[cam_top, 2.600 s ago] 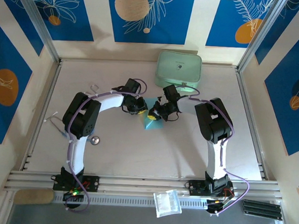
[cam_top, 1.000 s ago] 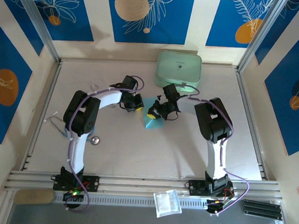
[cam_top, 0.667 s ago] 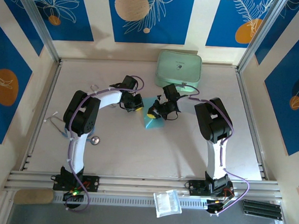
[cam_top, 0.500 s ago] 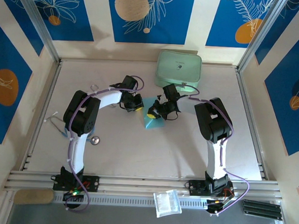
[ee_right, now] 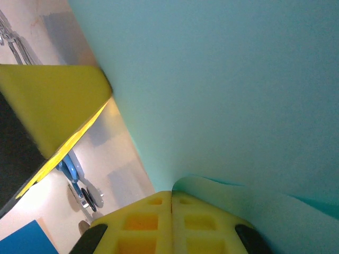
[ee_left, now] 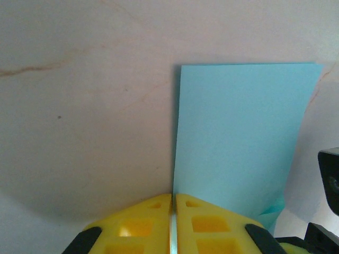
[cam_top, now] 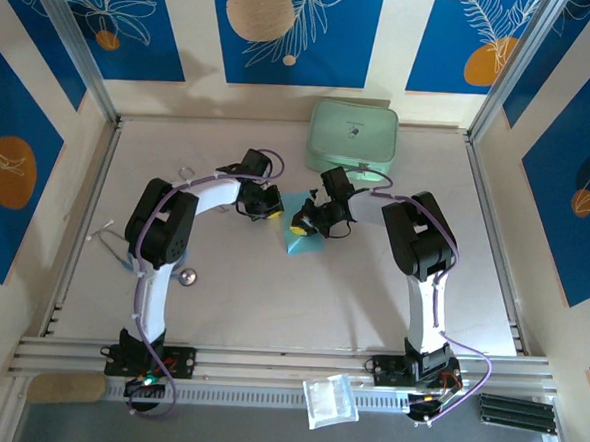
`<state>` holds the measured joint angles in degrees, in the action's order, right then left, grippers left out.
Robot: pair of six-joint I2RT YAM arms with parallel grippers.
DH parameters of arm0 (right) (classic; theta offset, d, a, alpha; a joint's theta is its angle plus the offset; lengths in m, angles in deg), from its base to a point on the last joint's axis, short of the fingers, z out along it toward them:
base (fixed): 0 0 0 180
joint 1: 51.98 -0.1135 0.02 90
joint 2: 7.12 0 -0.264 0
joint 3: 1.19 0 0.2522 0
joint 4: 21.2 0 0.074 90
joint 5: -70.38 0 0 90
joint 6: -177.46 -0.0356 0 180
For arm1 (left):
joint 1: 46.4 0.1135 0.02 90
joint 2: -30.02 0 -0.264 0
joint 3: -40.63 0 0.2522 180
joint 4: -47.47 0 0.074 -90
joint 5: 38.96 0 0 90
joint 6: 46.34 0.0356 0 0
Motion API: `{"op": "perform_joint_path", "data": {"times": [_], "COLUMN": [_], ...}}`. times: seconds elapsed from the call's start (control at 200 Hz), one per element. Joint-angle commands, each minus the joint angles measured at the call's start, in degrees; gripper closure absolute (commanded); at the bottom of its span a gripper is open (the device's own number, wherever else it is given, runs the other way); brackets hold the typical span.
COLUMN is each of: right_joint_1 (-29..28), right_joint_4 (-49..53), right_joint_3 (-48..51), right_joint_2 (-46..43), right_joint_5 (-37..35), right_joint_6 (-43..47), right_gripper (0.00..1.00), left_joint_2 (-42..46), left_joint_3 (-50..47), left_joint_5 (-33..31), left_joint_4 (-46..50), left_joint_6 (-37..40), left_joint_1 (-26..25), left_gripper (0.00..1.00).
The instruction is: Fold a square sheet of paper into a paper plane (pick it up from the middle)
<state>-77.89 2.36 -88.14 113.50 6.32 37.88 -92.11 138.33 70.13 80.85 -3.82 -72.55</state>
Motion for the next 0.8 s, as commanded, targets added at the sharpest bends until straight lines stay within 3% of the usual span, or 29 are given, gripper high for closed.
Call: {"op": "perform_joint_path", "data": {"times": [0.0, 0.165, 0.56, 0.795], "right_joint_1": [-0.18, -0.19, -0.11, -0.06], "right_joint_4": [0.77, 1.70, 3.36, 3.74], "right_joint_3": [-1.26, -1.53, -1.43, -1.28], "right_joint_2": [1.36, 1.66, 2.35, 2.29], "right_joint_5": [0.61, 0.21, -0.57, -0.86], "right_joint_6": [-0.59, -0.73, -1.68, -1.92], "right_gripper": [1.00, 1.00, 0.71, 0.67], "left_joint_2": [-0.92, -0.51, 5.22, 9.41], "left_joint_3": [-0.80, -0.80, 1.32, -2.12], "left_joint_5": [0.57, 0.37, -0.48, 1.01], "left_joint_4": [1.52, 1.62, 1.31, -1.80], "left_joint_6": [0.05, 0.02, -0.63, -2.57], "left_joint_1": [-0.81, -0.83, 2.39, 2.70], "left_gripper": [0.89, 0.89, 0.87, 0.86]}}
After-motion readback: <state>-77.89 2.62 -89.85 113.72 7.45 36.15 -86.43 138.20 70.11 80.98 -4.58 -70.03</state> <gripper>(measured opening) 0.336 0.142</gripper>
